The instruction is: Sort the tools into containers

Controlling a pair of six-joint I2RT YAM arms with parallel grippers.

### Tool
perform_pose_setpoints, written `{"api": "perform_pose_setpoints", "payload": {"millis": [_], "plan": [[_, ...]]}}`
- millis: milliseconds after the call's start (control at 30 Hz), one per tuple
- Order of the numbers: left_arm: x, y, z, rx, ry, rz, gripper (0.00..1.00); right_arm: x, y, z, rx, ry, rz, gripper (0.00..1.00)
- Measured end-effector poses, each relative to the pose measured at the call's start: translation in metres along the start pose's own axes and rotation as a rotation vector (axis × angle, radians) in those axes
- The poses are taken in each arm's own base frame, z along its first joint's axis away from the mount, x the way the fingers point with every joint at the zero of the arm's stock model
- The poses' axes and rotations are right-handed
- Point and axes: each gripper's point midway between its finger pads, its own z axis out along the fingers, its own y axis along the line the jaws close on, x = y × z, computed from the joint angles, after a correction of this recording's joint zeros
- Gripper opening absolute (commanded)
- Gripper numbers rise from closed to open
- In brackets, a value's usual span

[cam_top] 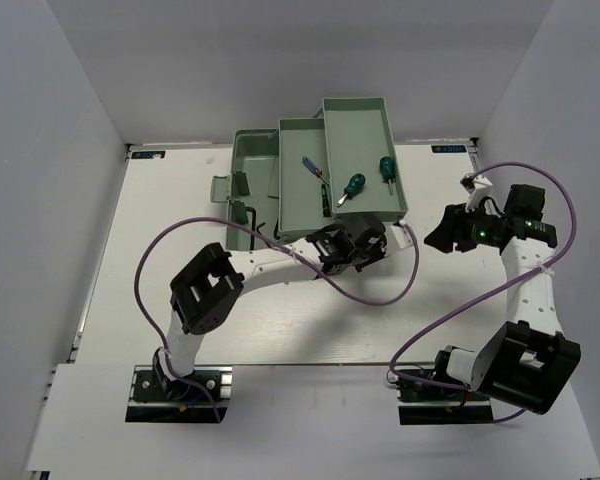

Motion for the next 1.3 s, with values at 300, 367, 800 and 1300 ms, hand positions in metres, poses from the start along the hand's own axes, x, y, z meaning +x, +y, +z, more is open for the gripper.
{"api": "perform_pose_setpoints", "payload": {"millis": [300,367,800,1300], "plan": [[-0.005,0.004,0.005,-0.005,-0.002,0.003,0.00,0.005,0.001,0.005,-0.012,-0.002,0.030,0.61],[-0.007,0.004,0.006,-0.002,0.001,0.000,0.00,0.007,0.000,0.006,-0.011,-0.002,0.039,0.62],[-0.013,0.010,0.000,-0.005,0.005,-0.044,0.00,0.015,-0.020,0.019,0.038,0.027,0.164,0.65],[-0.041,0.030,-0.035,-0.056,-0.056,-0.106,0.00,0.033,-0.040,0.048,0.020,0.118,0.402,0.68]]}}
